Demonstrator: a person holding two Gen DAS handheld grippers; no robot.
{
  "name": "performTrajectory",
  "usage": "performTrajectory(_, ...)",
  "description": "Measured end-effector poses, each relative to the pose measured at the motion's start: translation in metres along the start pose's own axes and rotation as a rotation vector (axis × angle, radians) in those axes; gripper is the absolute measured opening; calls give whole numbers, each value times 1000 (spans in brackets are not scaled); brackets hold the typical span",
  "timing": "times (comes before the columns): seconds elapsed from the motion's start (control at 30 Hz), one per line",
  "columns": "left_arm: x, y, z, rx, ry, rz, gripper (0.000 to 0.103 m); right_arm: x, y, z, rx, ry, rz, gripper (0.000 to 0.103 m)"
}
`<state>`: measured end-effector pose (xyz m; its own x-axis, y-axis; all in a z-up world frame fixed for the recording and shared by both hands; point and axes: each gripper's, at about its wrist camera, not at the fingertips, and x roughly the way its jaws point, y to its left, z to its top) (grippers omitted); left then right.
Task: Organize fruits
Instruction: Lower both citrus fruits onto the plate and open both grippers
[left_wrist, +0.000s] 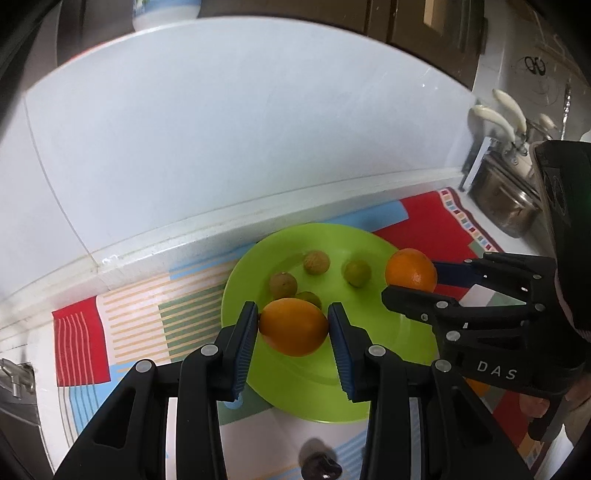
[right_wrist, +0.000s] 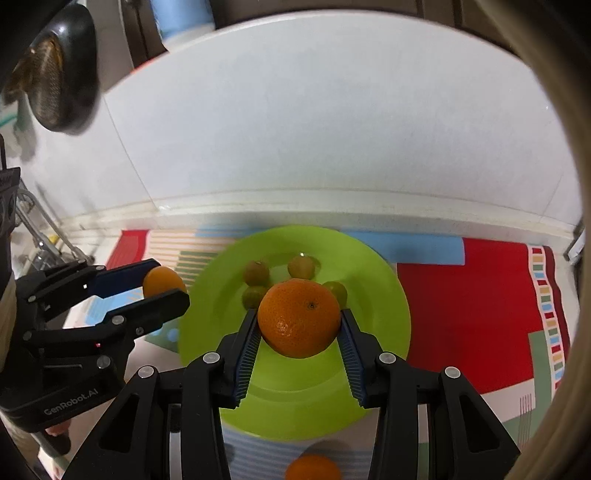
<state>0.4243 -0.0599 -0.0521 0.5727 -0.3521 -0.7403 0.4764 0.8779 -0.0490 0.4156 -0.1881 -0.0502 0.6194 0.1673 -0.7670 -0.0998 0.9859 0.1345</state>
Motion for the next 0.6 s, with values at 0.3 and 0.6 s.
performTrajectory(0.3, 25, 7, -2, -31, 57, -48, 39, 29, -7, 0, 15, 72, 4, 43)
performTrajectory(0.6, 17, 2, 2, -7, 27, -23, 41, 31, -6, -1, 25, 78, -5, 44)
